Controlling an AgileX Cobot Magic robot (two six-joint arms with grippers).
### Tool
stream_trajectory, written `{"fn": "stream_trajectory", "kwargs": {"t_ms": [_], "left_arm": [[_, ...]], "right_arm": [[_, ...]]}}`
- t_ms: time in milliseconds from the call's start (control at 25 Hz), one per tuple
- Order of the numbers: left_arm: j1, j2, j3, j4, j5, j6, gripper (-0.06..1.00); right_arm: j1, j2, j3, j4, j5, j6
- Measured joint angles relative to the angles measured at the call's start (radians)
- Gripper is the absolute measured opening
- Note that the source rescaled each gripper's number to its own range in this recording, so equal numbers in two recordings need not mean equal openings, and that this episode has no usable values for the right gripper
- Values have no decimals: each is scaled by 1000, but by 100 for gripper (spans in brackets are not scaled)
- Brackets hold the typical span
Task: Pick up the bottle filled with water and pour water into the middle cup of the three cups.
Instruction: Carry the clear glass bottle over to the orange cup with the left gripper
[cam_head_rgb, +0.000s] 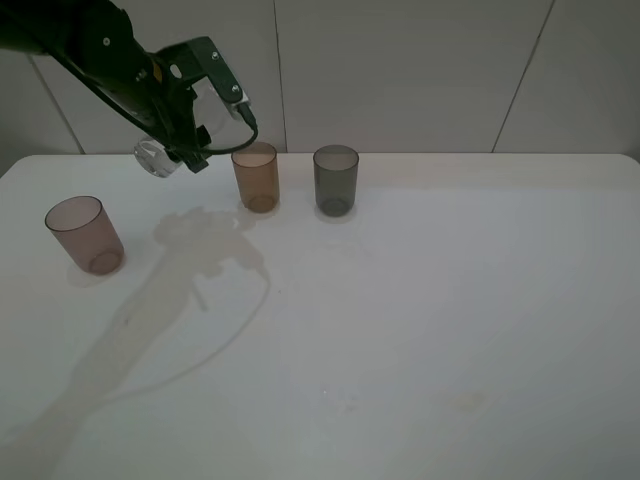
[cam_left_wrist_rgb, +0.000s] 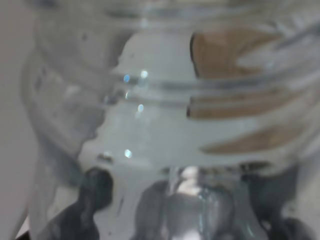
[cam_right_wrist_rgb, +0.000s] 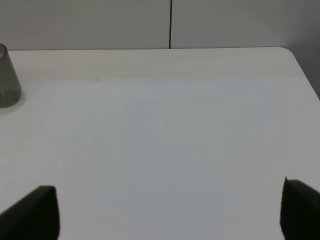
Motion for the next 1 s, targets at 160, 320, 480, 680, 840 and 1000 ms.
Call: {"fn": "stream_trajectory", "kwargs": {"t_ms": [160, 320, 480, 680, 840, 1000], "left_arm": [[1, 8, -5, 48, -18, -1, 2], [1, 31, -6, 136, -19, -4, 2], [1, 56, -6, 219, -13, -4, 2], [1, 64, -6, 286, -2, -4, 2], [1, 65, -6, 334, 21, -4, 2], [1, 65, -6, 387, 53, -4, 2]], "right_arm": [[0, 0, 0, 0, 0, 0], [0, 0, 0, 0, 0, 0], [0, 0, 0, 0, 0, 0], [0, 0, 0, 0, 0, 0], [0, 0, 0, 0, 0, 0], [0, 0, 0, 0, 0, 0]]}}
